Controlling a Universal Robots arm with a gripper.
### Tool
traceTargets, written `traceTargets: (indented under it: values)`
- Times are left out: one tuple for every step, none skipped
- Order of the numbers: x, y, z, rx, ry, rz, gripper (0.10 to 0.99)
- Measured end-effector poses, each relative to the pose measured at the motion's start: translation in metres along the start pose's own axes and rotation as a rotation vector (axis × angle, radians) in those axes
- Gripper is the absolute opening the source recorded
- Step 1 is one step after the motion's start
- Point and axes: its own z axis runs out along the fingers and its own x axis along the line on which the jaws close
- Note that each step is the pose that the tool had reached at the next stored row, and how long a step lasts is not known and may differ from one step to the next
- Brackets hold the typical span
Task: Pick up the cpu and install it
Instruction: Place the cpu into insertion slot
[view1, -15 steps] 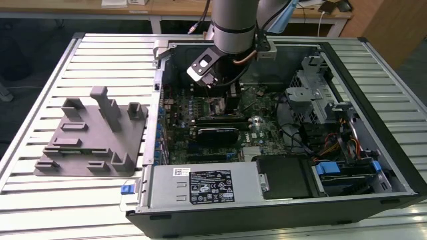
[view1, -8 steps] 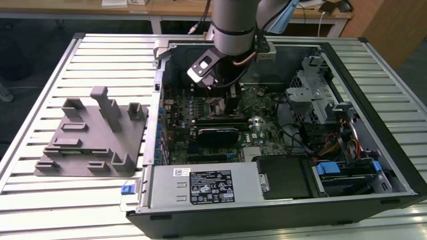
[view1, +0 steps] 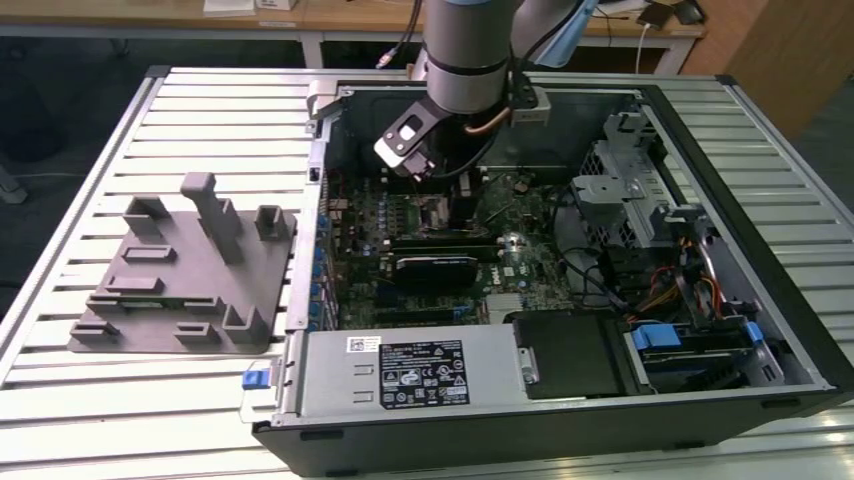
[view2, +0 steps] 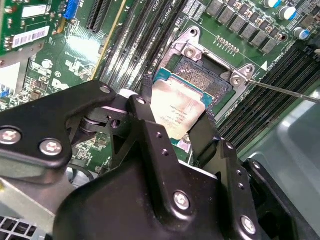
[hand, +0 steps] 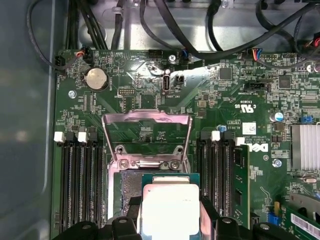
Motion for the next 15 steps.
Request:
traceTargets:
  values:
    - [0.0005, -0.0002, 0.0004, 0.0, 0.0, 0.0, 0.541]
    - [0.001, -0.0005, 0.0008, 0.0, 0.0, 0.0, 0.541]
    - [0.0016, -0.0007, 0.0011, 0.0, -0.0001, 0.0, 0.541]
    - [0.0022, -0.0009, 0.0015, 0.0, -0.0002, 0.0, 0.541]
    - [0.0029, -0.0011, 0.0018, 0.0, -0.0002, 0.0, 0.541]
    - [0.0036, -0.0013, 0.0021, 0.0, 0.0, 0.0, 0.541]
    - [0.0043, -0.0015, 0.0024, 0.0, 0.0, 0.0, 0.541]
    - [0.005, -0.0017, 0.0027, 0.0, 0.0, 0.0, 0.541]
    - [0.0057, -0.0019, 0.003, 0.0, -0.0001, 0.0, 0.541]
    - [0.0063, -0.0021, 0.0033, 0.0, -0.0001, 0.0, 0.541]
    - [0.0067, -0.0023, 0.004, 0.0, -0.0001, 0.0, 0.541]
    - [0.0069, -0.0024, 0.005, 0.0, -0.0011, 0.0, 0.541]
    - [0.0071, -0.0024, 0.0063, 0.0, -0.0028, 0.0, 0.541]
    - [0.0073, -0.0025, 0.0075, 0.0, -0.0043, 0.0, 0.541]
    - [0.0075, -0.0025, 0.0085, 0.0, -0.0052, 0.0, 0.541]
